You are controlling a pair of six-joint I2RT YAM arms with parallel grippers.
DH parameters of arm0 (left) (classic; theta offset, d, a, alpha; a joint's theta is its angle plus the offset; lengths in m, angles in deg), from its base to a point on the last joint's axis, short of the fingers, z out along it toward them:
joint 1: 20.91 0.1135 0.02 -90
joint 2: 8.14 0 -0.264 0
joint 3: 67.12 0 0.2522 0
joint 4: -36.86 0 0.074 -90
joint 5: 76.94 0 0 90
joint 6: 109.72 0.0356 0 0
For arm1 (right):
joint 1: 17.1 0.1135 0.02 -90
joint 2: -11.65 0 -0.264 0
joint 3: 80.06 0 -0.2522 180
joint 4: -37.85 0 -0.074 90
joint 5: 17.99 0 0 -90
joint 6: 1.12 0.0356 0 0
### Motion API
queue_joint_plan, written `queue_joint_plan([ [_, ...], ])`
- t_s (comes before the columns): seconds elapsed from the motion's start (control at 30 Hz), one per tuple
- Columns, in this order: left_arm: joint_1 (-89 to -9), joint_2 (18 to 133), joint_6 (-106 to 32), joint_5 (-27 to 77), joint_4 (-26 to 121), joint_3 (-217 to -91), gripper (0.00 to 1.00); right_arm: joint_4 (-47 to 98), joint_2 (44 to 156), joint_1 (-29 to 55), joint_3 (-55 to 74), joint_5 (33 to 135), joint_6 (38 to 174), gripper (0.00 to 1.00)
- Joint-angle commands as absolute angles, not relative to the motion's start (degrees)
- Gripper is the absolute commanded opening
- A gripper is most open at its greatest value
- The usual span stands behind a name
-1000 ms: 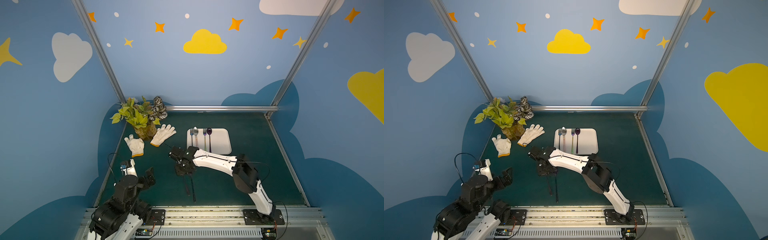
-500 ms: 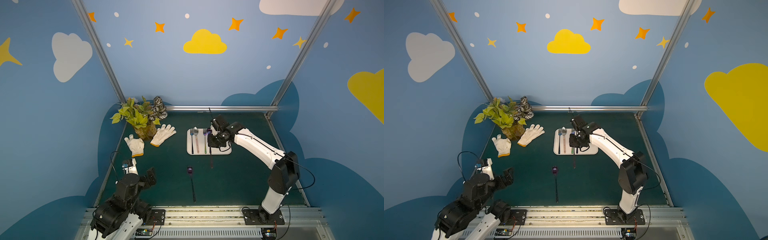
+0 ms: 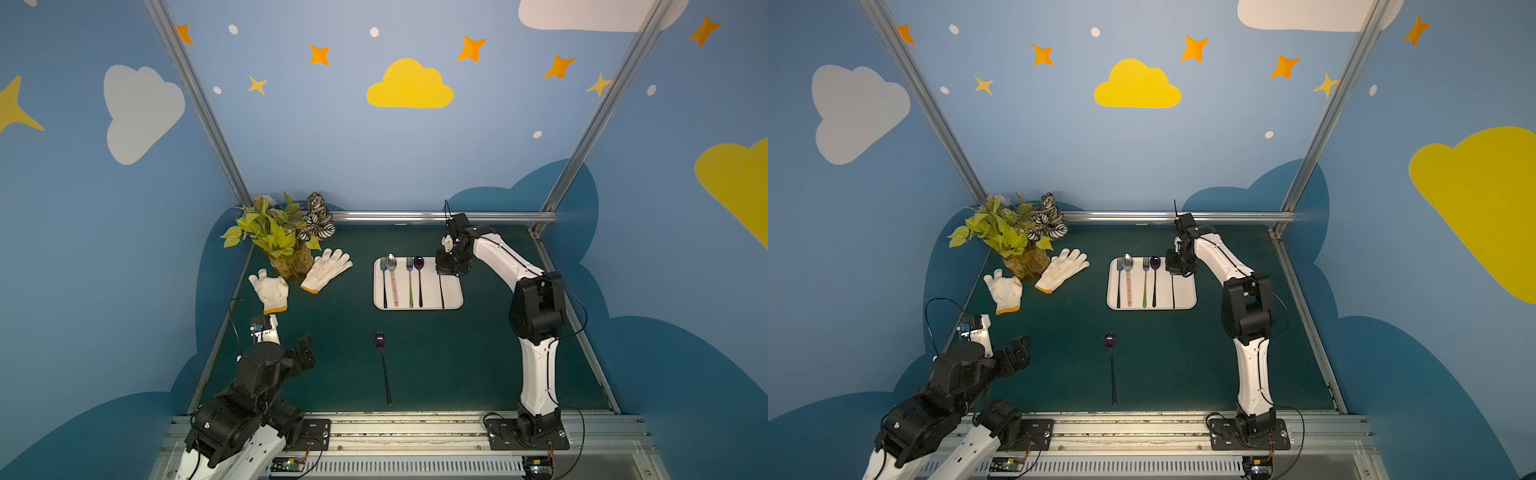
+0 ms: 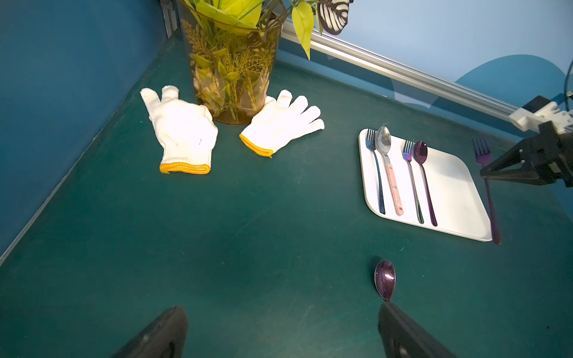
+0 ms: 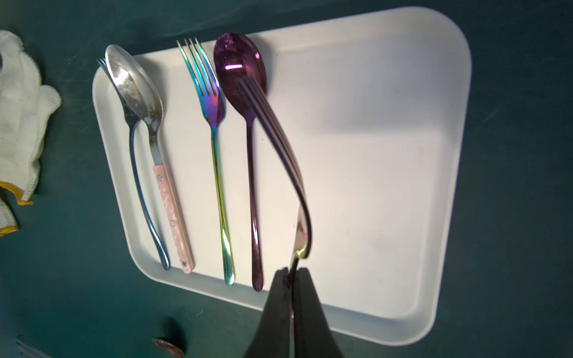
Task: Set the spoon and fork side by side
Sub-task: Place the fork on the tray.
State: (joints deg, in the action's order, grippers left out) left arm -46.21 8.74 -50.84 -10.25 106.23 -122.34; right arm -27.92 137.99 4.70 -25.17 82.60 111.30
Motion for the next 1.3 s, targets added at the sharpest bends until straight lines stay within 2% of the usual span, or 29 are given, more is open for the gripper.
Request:
queue_joint_plan([
  [0.0,-46.5,9.2,-50.1,-9.9,105.0,-121.9,1.0,-31.0,141.3,4.3,-30.2,81.8,110.4,0.0],
  [0.67,-46.4,10.4,-50.2,-9.9,104.7,-121.8,1.0,-32.0,150.9,2.3,-37.9,82.8,111.5,0.0],
  [1.27,-46.4,10.6,-50.3,-9.7,104.8,-121.8,1.0,-32.4,154.1,1.7,-39.5,84.0,111.8,0.01],
])
